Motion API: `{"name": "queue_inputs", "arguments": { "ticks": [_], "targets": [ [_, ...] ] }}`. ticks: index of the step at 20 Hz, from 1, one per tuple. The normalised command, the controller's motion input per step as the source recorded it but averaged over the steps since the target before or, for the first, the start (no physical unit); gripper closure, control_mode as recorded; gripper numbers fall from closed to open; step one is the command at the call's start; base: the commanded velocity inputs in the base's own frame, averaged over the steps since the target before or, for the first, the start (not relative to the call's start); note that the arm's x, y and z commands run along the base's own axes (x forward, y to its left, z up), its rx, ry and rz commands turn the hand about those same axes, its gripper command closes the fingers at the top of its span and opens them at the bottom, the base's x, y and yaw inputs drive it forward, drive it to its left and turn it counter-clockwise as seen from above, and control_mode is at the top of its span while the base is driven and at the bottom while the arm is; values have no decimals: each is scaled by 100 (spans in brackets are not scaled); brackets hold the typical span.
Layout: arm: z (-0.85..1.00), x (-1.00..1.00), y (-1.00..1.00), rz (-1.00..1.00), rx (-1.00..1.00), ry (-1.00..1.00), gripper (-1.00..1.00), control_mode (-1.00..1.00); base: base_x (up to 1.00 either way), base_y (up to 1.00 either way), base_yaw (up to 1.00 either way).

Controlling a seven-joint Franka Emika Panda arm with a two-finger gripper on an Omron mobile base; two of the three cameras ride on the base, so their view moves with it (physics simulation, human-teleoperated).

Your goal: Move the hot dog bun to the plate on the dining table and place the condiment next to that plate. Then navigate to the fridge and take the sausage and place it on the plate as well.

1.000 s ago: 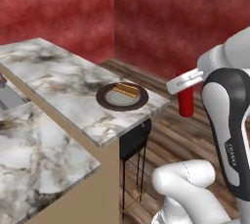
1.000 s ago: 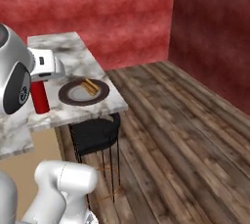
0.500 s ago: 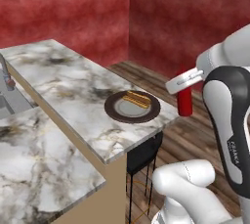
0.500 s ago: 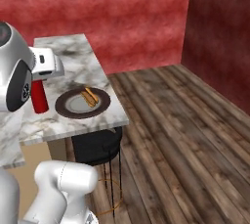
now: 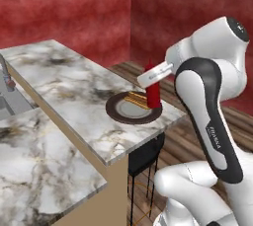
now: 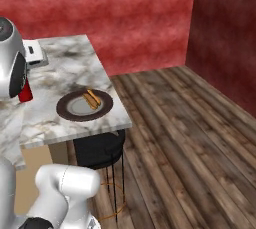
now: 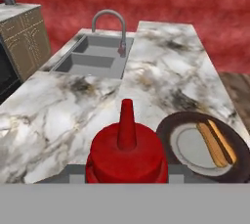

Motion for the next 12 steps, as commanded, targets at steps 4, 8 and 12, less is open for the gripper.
{"name": "queue_inputs", "arguments": {
  "ticks": [4, 8, 12],
  "targets": [
    [-9, 89, 94, 3, 0, -8, 100, -100, 0, 0, 0],
    [-55, 100, 34, 0, -1, 0, 100, -100, 0, 0, 0],
    [-60, 89, 1, 0, 0, 0, 100, -100, 0, 0, 0]
  ]
}}
